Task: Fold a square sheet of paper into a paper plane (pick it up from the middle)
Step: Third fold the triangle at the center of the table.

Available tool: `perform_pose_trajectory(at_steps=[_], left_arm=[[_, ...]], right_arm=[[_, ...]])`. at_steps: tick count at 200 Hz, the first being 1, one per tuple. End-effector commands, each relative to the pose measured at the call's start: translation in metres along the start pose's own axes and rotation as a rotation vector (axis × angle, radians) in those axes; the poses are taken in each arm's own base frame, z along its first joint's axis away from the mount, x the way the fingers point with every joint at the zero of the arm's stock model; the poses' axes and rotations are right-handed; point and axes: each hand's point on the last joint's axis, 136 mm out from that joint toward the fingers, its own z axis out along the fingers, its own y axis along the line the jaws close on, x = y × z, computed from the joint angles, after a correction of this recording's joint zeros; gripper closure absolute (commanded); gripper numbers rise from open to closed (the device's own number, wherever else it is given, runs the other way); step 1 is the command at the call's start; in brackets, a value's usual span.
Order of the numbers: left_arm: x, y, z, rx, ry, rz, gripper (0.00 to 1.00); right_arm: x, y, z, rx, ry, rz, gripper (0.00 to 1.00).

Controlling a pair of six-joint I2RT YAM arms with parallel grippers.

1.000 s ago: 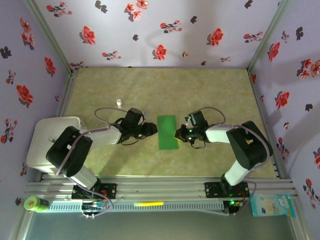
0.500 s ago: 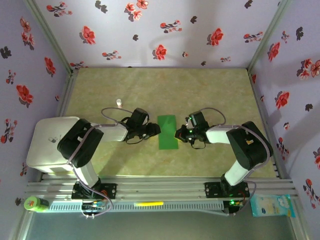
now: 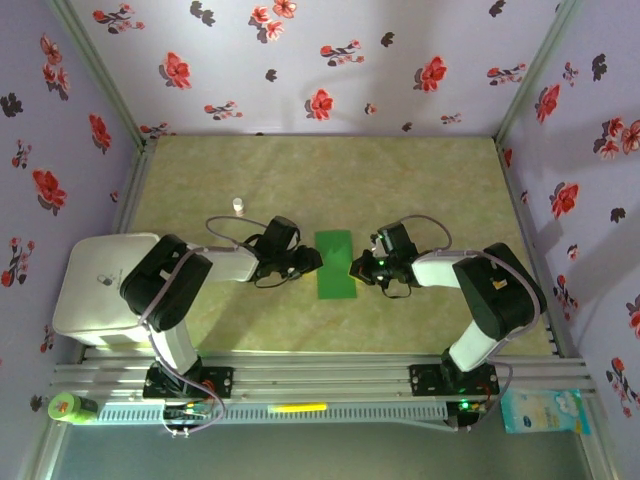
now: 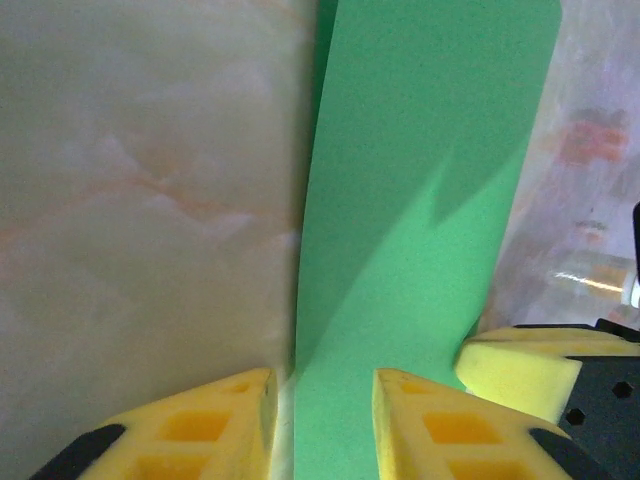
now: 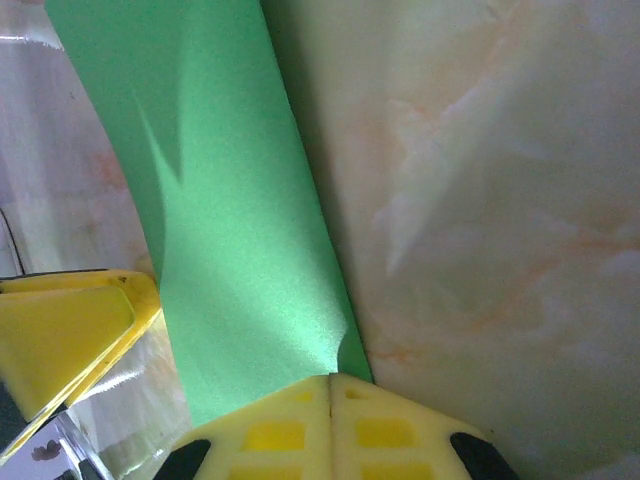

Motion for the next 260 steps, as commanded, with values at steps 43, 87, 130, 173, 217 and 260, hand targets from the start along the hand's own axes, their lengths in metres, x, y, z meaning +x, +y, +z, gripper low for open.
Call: perform_pose_trajectory(at_steps=[43,87,130,173,217,260], left_arm=[[-0.001,-0.009,0.007,0.038,0.012,-0.017,0.72],[0.0,-0.011,0.006,0.05,0.017,-0.02,0.73],[0.0,-0.014,0.005,0.093,0.009,-0.032,0.74],[0.0,-0.008,0.001,0.104,0.004,-0.046,0.82],[0.0,-0.008,-0.003,0.11,0.001,-0.059,0.99],[0.008,-0.018,-0.018,0.157,0.014,-0.049,1.0]], right_arm=[[0.023,-0.048,0.0,0.174,0.058,0.063,0.95],[0.022,-0.047,0.0,0.174,0.056,0.061,0.95],[0.023,-0.047,-0.001,0.173,0.057,0.061,0.95],[0.022,-0.044,-0.003,0.163,0.049,0.058,0.94],[0.018,-0.017,-0.007,0.043,0.038,0.015,0.9],[0.007,0.028,-0.033,-0.084,-0.021,-0.12,0.76]])
